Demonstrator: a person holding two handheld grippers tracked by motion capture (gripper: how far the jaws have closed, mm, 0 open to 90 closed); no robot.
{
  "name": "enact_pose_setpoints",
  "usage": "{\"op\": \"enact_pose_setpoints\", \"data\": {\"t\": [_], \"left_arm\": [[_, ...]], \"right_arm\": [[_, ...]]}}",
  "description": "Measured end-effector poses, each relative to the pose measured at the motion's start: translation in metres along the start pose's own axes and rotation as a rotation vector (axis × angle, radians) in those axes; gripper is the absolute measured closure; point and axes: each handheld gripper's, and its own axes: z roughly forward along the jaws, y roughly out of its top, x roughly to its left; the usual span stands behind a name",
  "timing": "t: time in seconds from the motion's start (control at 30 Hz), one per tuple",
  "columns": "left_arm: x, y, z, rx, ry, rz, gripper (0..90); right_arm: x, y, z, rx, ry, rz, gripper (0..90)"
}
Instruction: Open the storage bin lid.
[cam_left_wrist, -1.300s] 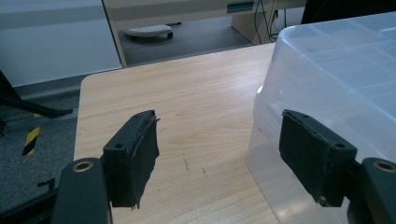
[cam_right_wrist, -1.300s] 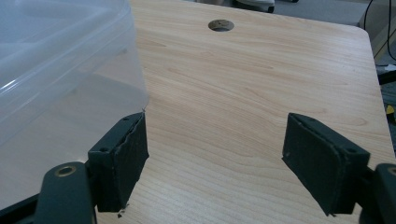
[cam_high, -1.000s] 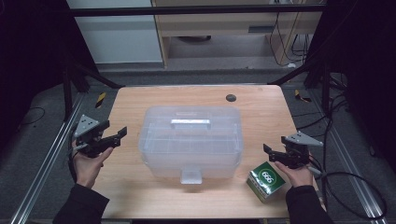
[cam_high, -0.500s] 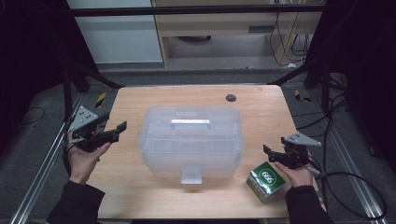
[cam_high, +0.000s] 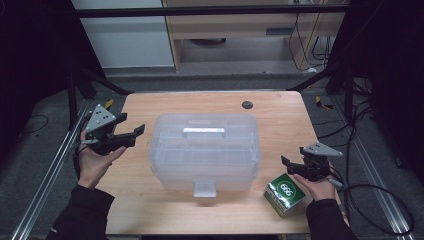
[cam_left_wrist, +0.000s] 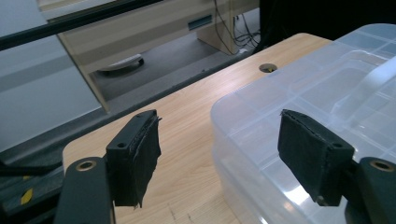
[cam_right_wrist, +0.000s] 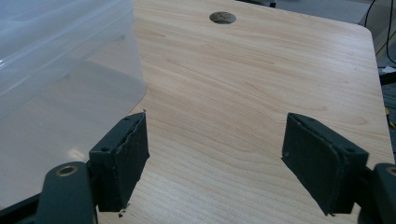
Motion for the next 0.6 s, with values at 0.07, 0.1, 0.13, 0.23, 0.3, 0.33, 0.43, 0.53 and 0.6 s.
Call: {"op": "enact_pose_setpoints", "data": {"t": [0.07, 0.1, 0.13, 0.23, 0.3, 0.33, 0.43, 0.53, 0.6], "left_arm": [[-0.002, 0.003, 0.003, 0.005, -0.015, 0.022, 28.8], [-0.003, 0.005, 0.005, 0.009, -0.025, 0.035, 28.7], [-0.006, 0.007, 0.009, 0.019, -0.030, 0.062, 29.0], [-0.009, 0.010, 0.012, 0.028, -0.042, 0.081, 29.3], [-0.012, 0.014, 0.014, 0.037, -0.045, 0.110, 29.4], [-0.013, 0.016, 0.016, 0.037, -0.047, 0.108, 29.4], [-0.018, 0.024, 0.018, 0.043, -0.054, 0.137, 29.5], [-0.020, 0.028, 0.019, 0.050, -0.058, 0.154, 29.5], [-0.022, 0.031, 0.019, 0.062, -0.064, 0.178, 29.2]], "right_arm": [[0.000, 0.000, 0.000, 0.002, 0.005, -0.002, 22.7], [0.000, 0.000, 0.001, 0.002, 0.010, 0.001, 22.5], [0.001, 0.000, 0.001, 0.008, 0.011, 0.001, 22.4], [0.000, -0.001, 0.002, 0.011, 0.010, -0.009, 22.3], [0.000, -0.001, 0.002, 0.011, 0.010, -0.012, 22.3], [0.000, -0.001, 0.002, 0.010, 0.010, -0.011, 22.3], [0.000, -0.001, 0.002, 0.012, 0.011, -0.012, 22.1], [0.000, -0.001, 0.002, 0.013, 0.013, -0.011, 21.8], [0.000, -0.001, 0.002, 0.014, 0.015, -0.011, 21.6]]}}
